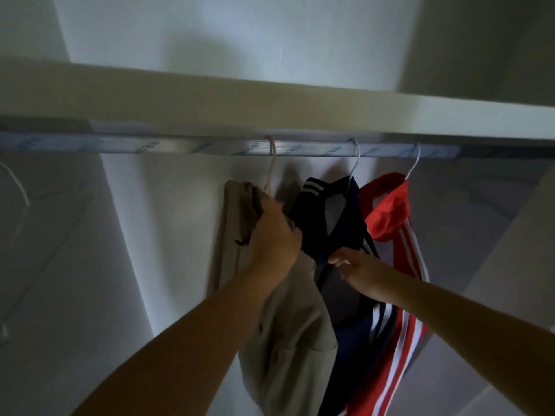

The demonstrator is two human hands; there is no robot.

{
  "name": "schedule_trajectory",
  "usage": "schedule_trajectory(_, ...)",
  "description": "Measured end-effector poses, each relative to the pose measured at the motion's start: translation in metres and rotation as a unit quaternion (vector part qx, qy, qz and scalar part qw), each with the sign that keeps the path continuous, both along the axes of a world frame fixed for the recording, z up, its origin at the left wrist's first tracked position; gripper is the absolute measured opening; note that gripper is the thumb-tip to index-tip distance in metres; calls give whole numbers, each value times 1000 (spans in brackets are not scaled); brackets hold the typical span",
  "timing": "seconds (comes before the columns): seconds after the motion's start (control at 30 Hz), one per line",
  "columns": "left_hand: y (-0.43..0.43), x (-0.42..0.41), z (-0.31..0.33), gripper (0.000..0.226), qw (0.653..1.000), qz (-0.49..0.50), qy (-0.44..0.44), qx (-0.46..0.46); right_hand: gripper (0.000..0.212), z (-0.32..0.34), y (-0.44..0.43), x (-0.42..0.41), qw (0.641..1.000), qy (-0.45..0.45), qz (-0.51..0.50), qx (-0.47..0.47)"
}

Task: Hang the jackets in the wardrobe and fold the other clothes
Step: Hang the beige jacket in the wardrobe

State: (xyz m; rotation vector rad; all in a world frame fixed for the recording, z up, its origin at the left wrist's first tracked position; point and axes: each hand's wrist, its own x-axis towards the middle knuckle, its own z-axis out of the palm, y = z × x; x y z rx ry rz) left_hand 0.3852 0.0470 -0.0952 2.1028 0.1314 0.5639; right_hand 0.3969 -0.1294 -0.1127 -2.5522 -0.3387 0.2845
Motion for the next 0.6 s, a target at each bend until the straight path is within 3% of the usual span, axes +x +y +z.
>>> schedule_trajectory(0.13, 15, 8, -7, 30, 997, -26, 11, -72, 39, -9, 16, -16, 976, 106, 101, 162)
schedule_trajectory(0.23, 28, 14, -8, 9, 995, -62, 81, 0, 6, -15, 40, -19, 972, 65, 157, 165)
schedule_trajectory(0.33, 49, 16, -2, 16, 986, -97, 130, 29, 22, -8, 53, -10, 970, 20, 161, 181)
schedule_trajectory(0.43, 67, 14, -1, 5, 983, -82, 120, 111, 8, 0, 53, -1, 969, 13, 126, 213)
schedule_trajectory(0.47, 70, 13, -3, 2, 983, -64, 101, 137, 5, -1, 51, 3, 977, -13, 112, 182)
schedule_trajectory(0.53, 70, 11, -7, 11, 985, -40, 68, 152, 23, 0, 42, 9, 975, -215, 48, -6)
schedule_trajectory(0.6, 64, 12, -9, 15, 988, -41, 55, 136, 39, 7, 27, 17, 892, -433, -45, -122)
